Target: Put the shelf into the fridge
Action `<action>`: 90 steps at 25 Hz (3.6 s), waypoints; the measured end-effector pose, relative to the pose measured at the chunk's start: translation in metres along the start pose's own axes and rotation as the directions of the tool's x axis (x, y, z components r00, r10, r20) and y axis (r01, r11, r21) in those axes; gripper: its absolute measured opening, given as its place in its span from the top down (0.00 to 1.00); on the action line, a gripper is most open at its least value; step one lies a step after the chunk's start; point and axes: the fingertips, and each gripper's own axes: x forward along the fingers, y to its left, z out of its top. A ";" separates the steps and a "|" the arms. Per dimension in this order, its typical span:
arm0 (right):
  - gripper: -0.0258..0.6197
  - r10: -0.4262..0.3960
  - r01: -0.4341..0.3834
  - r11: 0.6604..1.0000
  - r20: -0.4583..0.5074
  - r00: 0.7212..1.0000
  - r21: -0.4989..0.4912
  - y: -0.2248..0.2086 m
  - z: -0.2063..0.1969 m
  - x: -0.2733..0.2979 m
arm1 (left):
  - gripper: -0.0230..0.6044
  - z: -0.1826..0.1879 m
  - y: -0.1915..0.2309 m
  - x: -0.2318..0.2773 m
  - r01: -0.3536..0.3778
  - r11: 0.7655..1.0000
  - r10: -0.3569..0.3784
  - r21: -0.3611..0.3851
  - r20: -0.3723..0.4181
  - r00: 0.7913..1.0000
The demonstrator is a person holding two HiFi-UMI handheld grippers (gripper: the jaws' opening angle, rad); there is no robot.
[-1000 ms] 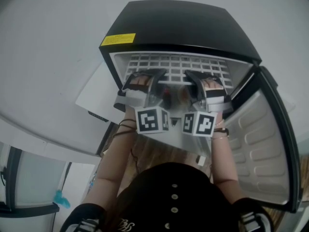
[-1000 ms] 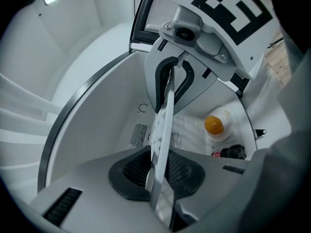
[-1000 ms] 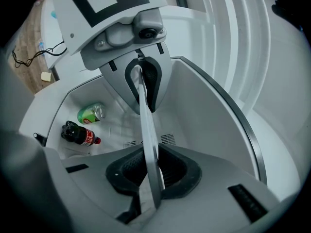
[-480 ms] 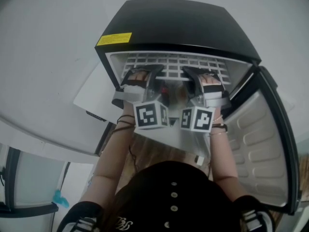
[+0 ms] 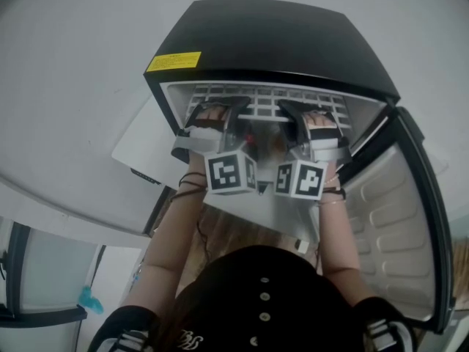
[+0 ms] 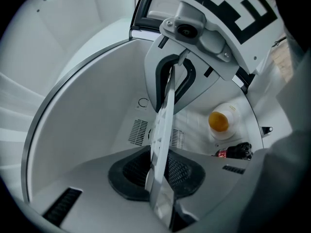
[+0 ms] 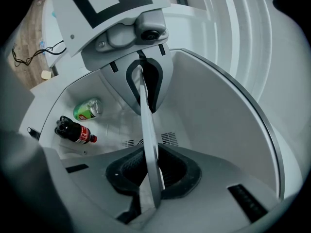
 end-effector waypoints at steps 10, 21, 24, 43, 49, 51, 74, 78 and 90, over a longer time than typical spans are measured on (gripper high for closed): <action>0.89 0.010 -0.010 1.000 -0.005 1.000 0.012 0.000 0.000 0.001 | 0.89 0.000 0.000 0.001 -0.008 1.000 0.008 -0.002 0.005 1.000; 0.83 0.025 -0.024 0.996 -0.017 1.000 0.091 -0.001 0.007 -0.008 | 0.87 0.002 0.000 -0.007 0.009 1.000 -0.009 -0.024 -0.007 1.000; 0.81 0.024 -0.022 0.994 -0.022 0.999 0.103 0.000 0.010 -0.015 | 0.84 0.004 -0.001 -0.014 0.011 0.999 -0.011 -0.038 0.002 1.000; 0.81 0.025 -0.020 0.987 -0.030 0.999 0.159 0.000 0.045 -0.104 | 0.78 0.036 -0.012 -0.106 0.063 0.980 -0.045 -0.191 0.100 0.994; 0.89 0.049 -0.036 0.961 -0.041 0.998 0.276 0.005 0.066 -0.141 | 0.90 0.038 -0.016 -0.152 0.083 0.957 -0.048 -0.279 0.132 0.990; 0.94 0.065 -0.047 0.943 -0.045 0.997 0.330 0.011 0.073 -0.155 | 0.95 0.039 -0.021 -0.169 0.110 0.940 -0.063 -0.324 0.153 0.986; 0.95 0.087 -0.036 0.601 -0.021 0.996 0.798 0.026 0.148 -0.318 | 0.95 0.064 -0.045 -0.349 0.274 0.736 -0.095 -0.619 0.307 0.947; 0.95 0.115 -0.060 0.503 0.002 0.993 0.862 0.034 0.151 -0.334 | 0.95 0.065 -0.051 -0.363 0.321 0.624 -0.096 -0.713 0.337 0.937; 0.95 0.134 -0.152 0.388 0.108 0.985 0.909 0.028 0.138 -0.348 | 0.95 0.083 -0.062 -0.361 0.337 0.448 -0.107 -0.828 0.325 0.940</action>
